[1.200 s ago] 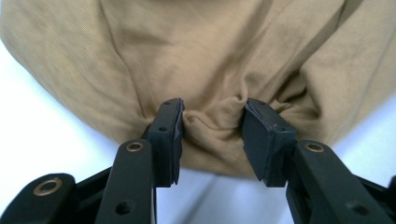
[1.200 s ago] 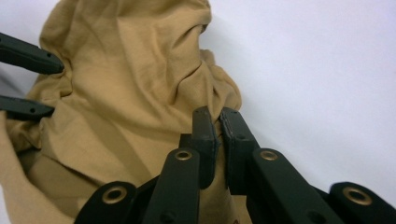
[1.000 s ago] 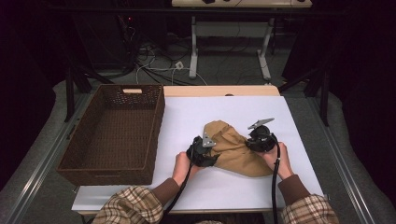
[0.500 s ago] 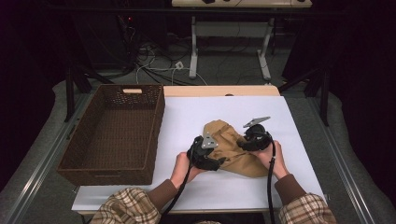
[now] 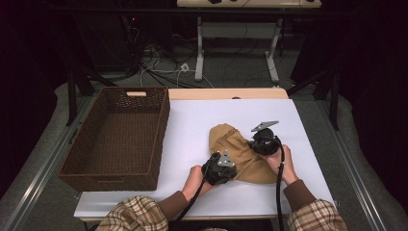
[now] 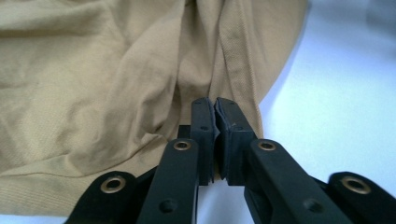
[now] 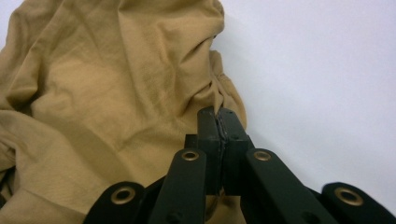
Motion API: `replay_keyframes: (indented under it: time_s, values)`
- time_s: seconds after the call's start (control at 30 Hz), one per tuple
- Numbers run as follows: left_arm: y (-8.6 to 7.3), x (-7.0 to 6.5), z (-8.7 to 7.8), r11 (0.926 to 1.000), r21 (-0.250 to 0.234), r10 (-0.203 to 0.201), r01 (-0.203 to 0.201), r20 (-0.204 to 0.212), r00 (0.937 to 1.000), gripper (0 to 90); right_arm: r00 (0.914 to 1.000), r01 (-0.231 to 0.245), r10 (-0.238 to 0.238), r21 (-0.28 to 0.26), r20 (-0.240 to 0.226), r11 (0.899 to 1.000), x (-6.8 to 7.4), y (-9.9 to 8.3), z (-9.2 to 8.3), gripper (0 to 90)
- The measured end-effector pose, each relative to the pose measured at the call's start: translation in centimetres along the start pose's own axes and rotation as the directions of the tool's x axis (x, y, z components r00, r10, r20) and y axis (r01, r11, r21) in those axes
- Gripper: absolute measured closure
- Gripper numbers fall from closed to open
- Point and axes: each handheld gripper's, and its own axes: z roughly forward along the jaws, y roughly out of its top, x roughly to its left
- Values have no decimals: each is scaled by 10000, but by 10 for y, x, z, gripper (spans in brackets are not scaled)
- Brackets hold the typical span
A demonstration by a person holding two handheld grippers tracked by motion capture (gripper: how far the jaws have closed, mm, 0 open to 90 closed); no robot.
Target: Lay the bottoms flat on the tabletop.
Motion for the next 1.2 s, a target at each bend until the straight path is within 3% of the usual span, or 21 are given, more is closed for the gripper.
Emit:
replay_keyframes:
  time_s: [0.13,0.27,0.5,0.63,0.8,0.9,1.03,1.2]
  values:
    - [0,0,-2,9999,0,125,-125,-25,9999,878,9998,-133,135,-195,148,9997,-3,1,-6,900]
    - [2,3,-9,9987,-138,479,-486,-450,9978,882,9987,-287,308,-522,409,9982,-6,1,-12,900]
    - [-1,9,-10,9997,-32,241,-243,-419,9988,879,9970,-509,542,-598,545,9969,-13,-2,-18,900]
    - [-1,8,-10,9997,-20,251,-252,-383,9989,749,9985,-404,408,-114,370,9991,-14,-8,-9,868]
    - [0,6,-8,9993,236,296,-290,-239,9993,611,9974,-688,696,414,-190,9968,-20,-13,-3,651]
    - [0,6,-9,9992,282,280,-275,-208,9994,549,9955,-749,786,691,-527,9948,-21,-17,3,704]
    - [-2,8,-12,9991,418,57,-44,-303,9995,437,9960,-721,751,614,-484,9955,-20,-18,2,841]
    - [-3,13,-17,9986,498,-168,198,-599,9981,321,9973,-626,636,274,-357,9977,-17,-16,-7,871]
